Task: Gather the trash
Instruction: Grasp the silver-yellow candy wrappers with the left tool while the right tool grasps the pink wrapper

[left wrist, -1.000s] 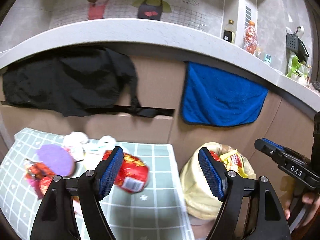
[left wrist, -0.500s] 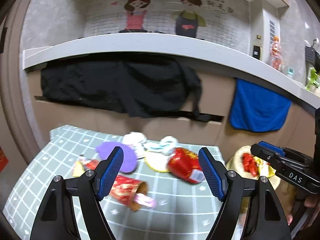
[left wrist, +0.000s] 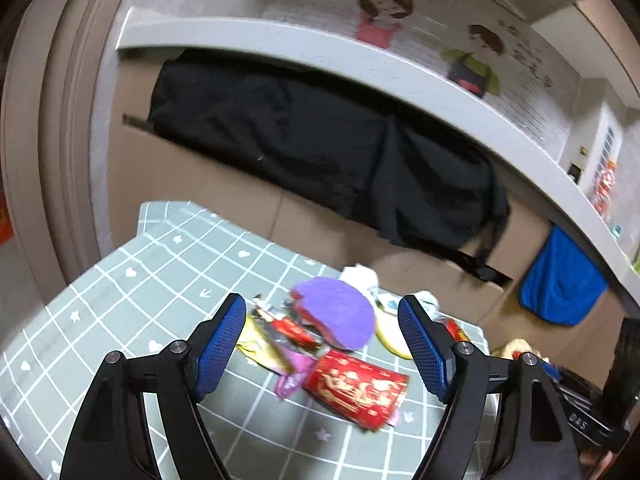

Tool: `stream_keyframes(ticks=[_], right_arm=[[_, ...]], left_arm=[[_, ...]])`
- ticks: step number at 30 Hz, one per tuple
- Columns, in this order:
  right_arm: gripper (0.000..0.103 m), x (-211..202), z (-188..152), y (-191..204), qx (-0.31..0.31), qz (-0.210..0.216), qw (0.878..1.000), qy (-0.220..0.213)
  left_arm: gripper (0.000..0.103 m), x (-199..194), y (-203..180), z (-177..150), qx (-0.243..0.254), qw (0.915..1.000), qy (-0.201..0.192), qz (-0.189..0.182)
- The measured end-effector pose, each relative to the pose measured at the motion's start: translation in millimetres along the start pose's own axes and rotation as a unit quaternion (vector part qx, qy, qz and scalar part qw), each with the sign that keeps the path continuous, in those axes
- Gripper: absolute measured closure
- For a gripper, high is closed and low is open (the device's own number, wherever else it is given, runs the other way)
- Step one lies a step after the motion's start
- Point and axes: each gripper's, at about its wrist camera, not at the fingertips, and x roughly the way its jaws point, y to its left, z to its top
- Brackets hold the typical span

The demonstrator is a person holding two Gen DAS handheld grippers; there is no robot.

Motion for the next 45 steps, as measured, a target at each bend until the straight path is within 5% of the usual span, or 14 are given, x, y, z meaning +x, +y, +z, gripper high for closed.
stream_keyframes(ticks=[7, 13, 19, 24, 34, 39, 45], right_arm=[[0.071, 8.5, -3.8, -8.7, 0.001, 0.001, 1.000, 0.013], [0.071, 7.6, -10.4, -21.8, -0.001, -0.008, 1.000, 0.017], [0.071, 18.2, -16.6, -20.7, 0.000, 0.002, 0.999, 0.033], [0.071, 22.2, -16.8, -6.4, -0.021, 0.036, 0.998, 0.040], [0.071, 80.0, -33.3, 40.5, -0.103, 0.111, 0.981, 0.121], [0.071, 124.4, -43.8, 50.1, -0.141, 0.093, 0.972, 0.164], [0.088, 107.7, -44.2, 44.0, -0.109, 0.103, 0.975, 0.163]], left_arm=[[0.024, 62.4, 33.6, -20.0, -0.078, 0.9937, 0.080, 0.005], [0.026, 99.3, 36.0, -41.4, -0.057, 0.9893, 0.132, 0.024], [0.049, 113.6, 44.9, -47.6, -0.081, 0.9841, 0.152, 0.043], [0.083, 97.9, 48.5, -49.6, -0.089, 0.9847, 0.149, 0.012], [0.083, 32.3, 47.9, -53.3, -0.055, 0.9904, 0.126, -0.004], [0.083, 5.9, 43.4, -56.0, -0.048, 0.9919, 0.117, -0.017], [0.083, -10.9, 31.4, -56.6, -0.022, 0.9937, 0.106, -0.028]])
